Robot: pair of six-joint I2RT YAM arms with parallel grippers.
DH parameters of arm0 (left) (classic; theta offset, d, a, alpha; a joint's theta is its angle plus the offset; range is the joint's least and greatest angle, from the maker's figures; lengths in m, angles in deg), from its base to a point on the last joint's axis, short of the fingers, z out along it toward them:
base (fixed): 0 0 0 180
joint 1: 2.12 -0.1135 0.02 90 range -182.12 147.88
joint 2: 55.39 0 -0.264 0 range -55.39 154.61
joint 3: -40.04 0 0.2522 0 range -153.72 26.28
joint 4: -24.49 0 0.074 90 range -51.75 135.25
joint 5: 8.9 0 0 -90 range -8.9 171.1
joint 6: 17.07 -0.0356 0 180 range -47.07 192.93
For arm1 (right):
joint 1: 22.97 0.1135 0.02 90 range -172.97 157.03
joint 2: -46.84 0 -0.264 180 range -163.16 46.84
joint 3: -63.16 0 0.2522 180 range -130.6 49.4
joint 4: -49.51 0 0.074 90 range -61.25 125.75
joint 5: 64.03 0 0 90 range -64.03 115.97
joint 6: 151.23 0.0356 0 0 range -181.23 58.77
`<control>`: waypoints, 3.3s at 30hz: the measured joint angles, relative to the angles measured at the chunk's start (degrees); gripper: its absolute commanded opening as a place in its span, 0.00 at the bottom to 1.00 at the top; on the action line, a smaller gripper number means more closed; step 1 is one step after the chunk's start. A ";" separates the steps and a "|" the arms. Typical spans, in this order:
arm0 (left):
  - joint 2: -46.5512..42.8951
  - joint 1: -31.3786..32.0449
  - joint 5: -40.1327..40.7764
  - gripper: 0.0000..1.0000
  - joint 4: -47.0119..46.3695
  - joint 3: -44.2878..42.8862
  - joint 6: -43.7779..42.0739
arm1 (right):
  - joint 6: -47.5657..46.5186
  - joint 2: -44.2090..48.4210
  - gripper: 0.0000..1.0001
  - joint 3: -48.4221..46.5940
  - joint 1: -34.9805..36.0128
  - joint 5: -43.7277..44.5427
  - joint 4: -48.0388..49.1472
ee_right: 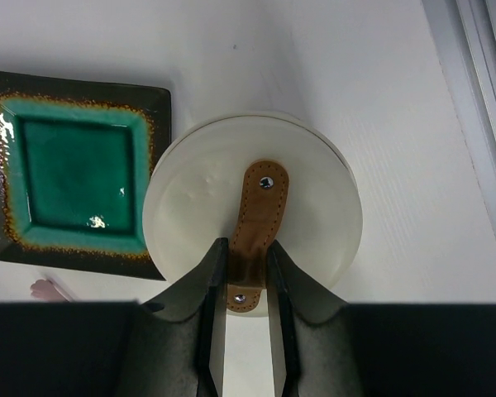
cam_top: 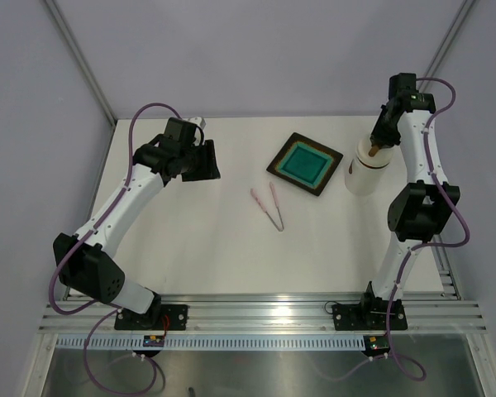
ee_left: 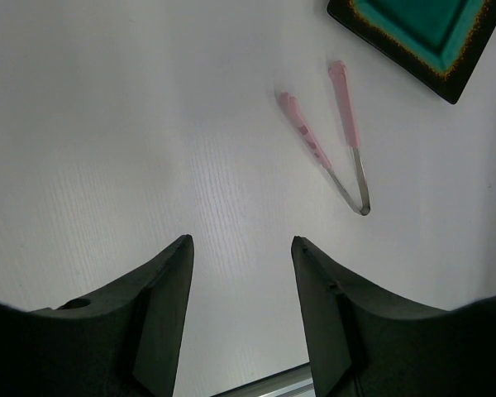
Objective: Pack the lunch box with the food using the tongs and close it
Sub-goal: Close the box lid on the packing box.
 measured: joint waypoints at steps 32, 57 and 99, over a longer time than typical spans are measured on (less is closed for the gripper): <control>0.02 0.00 0.00 0.54 0.00 0.00 0.00 | 0.17 -1.33 0.02 2.89 -0.04 -0.52 -1.33; 0.26 0.00 -0.02 0.54 0.00 0.00 0.00 | -0.11 -1.36 0.54 -0.17 -0.04 -1.20 -1.36; 0.52 0.00 -0.04 0.54 -0.17 0.94 0.02 | 1.73 3.93 0.00 -11.89 -0.15 -5.22 1.07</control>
